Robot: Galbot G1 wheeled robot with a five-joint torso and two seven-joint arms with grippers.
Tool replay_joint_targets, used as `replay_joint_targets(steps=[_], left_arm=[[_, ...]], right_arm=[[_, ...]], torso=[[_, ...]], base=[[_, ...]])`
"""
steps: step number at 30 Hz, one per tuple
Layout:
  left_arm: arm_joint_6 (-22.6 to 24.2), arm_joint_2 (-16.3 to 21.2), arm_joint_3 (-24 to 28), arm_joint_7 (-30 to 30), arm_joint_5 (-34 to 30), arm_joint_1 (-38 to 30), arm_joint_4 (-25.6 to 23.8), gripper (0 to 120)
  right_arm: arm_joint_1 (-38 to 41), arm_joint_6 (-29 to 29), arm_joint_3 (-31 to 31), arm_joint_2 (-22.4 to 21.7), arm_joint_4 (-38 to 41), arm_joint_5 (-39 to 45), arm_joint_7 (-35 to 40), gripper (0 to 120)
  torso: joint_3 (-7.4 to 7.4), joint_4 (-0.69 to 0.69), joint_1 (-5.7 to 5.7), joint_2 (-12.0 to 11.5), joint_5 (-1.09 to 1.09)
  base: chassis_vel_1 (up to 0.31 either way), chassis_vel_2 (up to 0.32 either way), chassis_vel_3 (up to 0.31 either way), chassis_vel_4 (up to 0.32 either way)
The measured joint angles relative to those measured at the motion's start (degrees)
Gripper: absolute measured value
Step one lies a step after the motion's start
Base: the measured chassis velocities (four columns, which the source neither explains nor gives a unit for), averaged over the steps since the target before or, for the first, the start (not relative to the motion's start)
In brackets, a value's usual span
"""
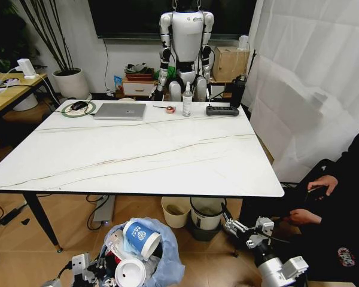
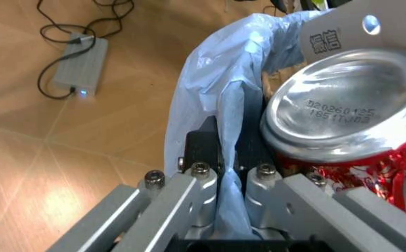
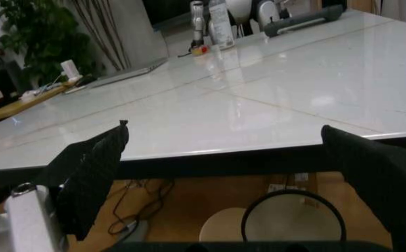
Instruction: Pick up the trash bin and place the trash from the table into it.
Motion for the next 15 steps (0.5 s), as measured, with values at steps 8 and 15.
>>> replay_joint_targets(steps=[8,15], left_arm=[[-1.93,0.23,-0.33,-0.4,1.84,-0.52,0.68,0],[-3.09,0.21,-0.59,-0.34,2.12,-0.76,1.52,0]], right_arm=[[0.1,0.0,-0.1,-0.12,-0.01,0.0,-0.01,100],[0.16,-0.03,-0.18,-0.18,-0.01,0.08,0.02,100]], torso=[[0.0,0.0,0.0,-0.01,0.0],[0.0,0.0,0.01,-0.01,0.0]], base=[[0.0,0.0,0.0,0.0],[0.0,0.0,0.0,0.0]])
